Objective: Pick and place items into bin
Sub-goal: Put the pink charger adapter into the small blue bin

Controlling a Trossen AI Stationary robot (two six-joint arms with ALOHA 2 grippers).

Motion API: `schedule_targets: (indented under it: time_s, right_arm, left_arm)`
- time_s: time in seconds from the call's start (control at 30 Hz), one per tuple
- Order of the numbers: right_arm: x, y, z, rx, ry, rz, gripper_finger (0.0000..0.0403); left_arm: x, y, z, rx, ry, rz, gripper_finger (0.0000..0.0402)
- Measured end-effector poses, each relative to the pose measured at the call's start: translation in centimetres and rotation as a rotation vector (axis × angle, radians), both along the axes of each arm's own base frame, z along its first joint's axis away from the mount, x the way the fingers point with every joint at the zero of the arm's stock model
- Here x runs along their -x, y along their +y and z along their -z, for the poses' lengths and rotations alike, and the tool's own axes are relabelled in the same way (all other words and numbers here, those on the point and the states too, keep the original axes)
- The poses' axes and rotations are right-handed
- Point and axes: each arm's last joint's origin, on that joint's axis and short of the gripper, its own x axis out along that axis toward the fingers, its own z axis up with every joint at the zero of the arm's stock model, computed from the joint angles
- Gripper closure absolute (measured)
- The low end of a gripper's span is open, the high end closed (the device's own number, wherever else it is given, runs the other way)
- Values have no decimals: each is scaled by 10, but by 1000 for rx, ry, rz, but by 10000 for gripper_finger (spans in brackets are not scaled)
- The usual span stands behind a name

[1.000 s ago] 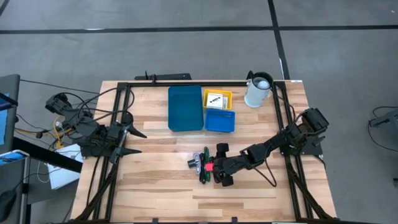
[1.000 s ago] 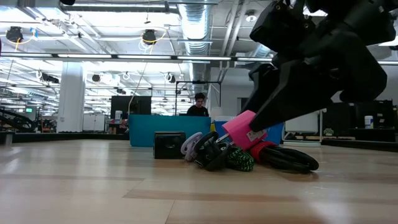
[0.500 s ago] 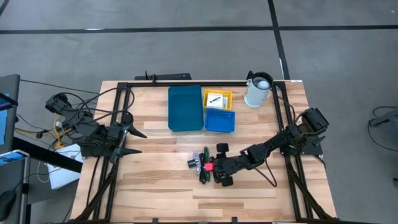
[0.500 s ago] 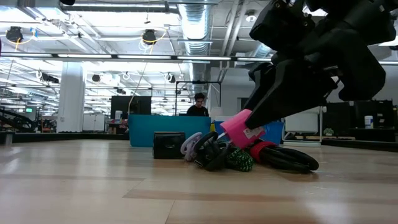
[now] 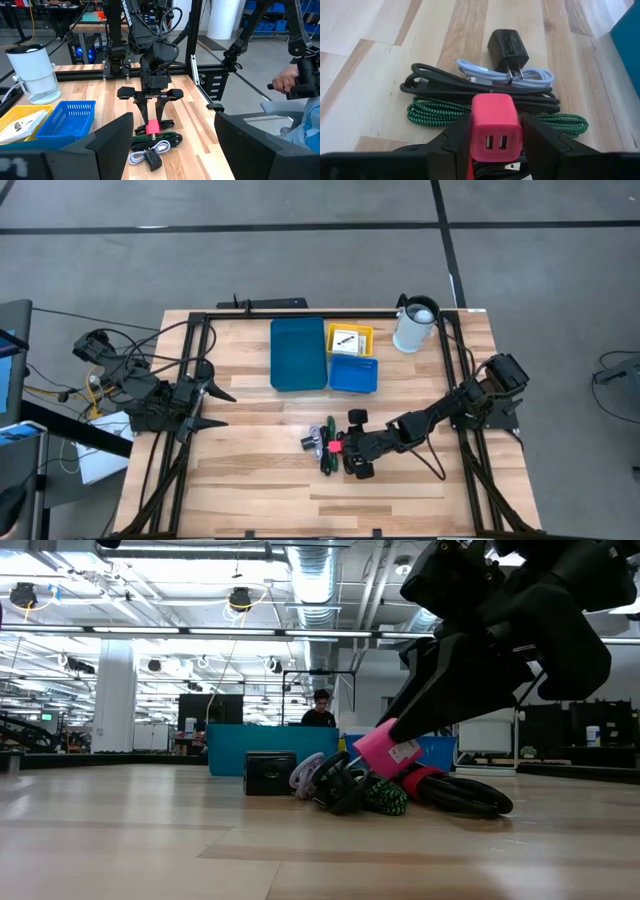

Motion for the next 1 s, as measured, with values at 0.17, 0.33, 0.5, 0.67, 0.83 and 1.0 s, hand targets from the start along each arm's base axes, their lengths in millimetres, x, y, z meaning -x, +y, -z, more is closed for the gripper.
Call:
schedule_targets:
  time_s: [0.17,0.33,0.5,0.67,0.83,1.0]
  right_arm:
    - [0,-1,0,22,-9,22,267]
    - [0,-2,-1,42,-15,33,266]
    - [1,-11,-16,90,-21,64,266]
    - [3,-27,-48,219,-34,106,266]
    - [8,-57,-71,365,2,176,266]
    - [12,-101,-73,423,110,292,265]
  left_arm:
    - [0,0,1,-5,7,0,133]
    - [0,0,1,-8,12,-1,133]
    - [0,0,1,-9,13,-1,133]
    - [0,0,2,-10,15,0,133]
    - [0,0,2,-18,13,1,133]
    - [0,0,2,-11,14,-10,133]
